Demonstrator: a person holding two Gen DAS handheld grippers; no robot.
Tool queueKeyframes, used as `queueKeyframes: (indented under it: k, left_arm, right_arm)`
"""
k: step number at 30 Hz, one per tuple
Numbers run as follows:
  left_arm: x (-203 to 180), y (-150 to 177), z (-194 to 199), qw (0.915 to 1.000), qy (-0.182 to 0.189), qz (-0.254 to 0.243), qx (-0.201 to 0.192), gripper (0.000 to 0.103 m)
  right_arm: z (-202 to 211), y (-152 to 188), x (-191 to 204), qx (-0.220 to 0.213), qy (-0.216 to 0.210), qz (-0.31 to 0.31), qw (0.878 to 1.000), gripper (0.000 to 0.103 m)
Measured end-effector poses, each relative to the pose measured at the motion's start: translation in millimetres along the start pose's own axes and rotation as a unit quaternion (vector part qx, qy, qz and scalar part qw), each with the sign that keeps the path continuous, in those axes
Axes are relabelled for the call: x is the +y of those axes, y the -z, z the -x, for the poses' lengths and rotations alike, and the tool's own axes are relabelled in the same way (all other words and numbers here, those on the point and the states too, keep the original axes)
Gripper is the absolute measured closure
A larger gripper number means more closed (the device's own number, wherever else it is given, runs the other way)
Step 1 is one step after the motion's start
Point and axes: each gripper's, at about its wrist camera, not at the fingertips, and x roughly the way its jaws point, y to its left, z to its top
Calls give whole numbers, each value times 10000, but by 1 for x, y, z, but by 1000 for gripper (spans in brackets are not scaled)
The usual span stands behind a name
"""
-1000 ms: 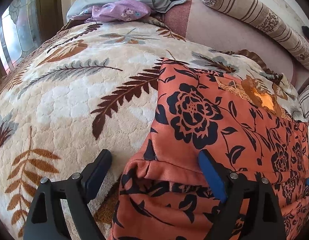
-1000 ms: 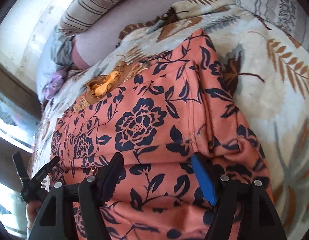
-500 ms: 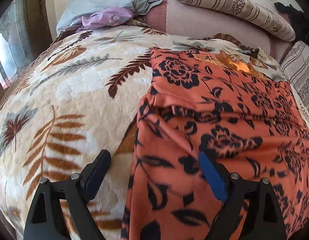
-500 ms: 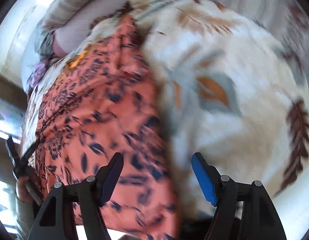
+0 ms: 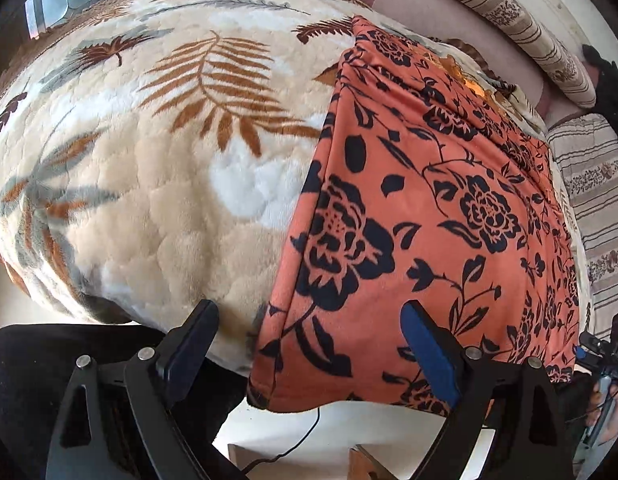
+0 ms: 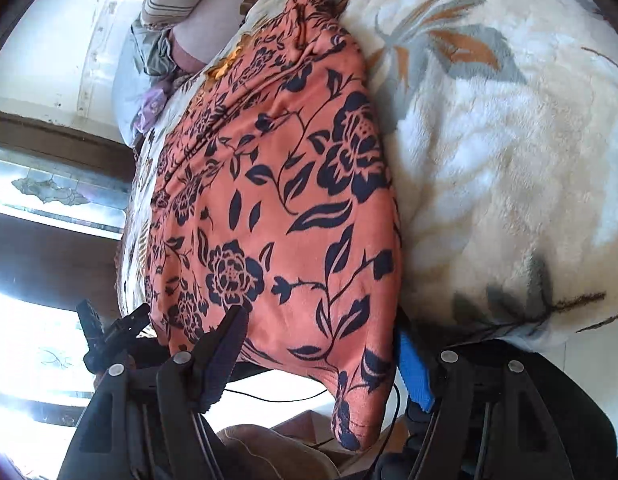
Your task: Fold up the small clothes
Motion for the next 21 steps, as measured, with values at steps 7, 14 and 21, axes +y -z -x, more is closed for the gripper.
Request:
queueKeyframes:
  k: [7,14,21]
  left_arm:
    - [0,8,0,9997,-211,48,66,44]
    - [-6,14,2,9997,-230,-73,23,32]
    - [-22,17,6,9987,-139,-480,56,96]
  right_arm:
    - [-4,3,12,-56,223,283,9993,42]
    - [-13,2,18,2,694,457,9965,40]
    - [-8,2,10,46,759,233,9968,90]
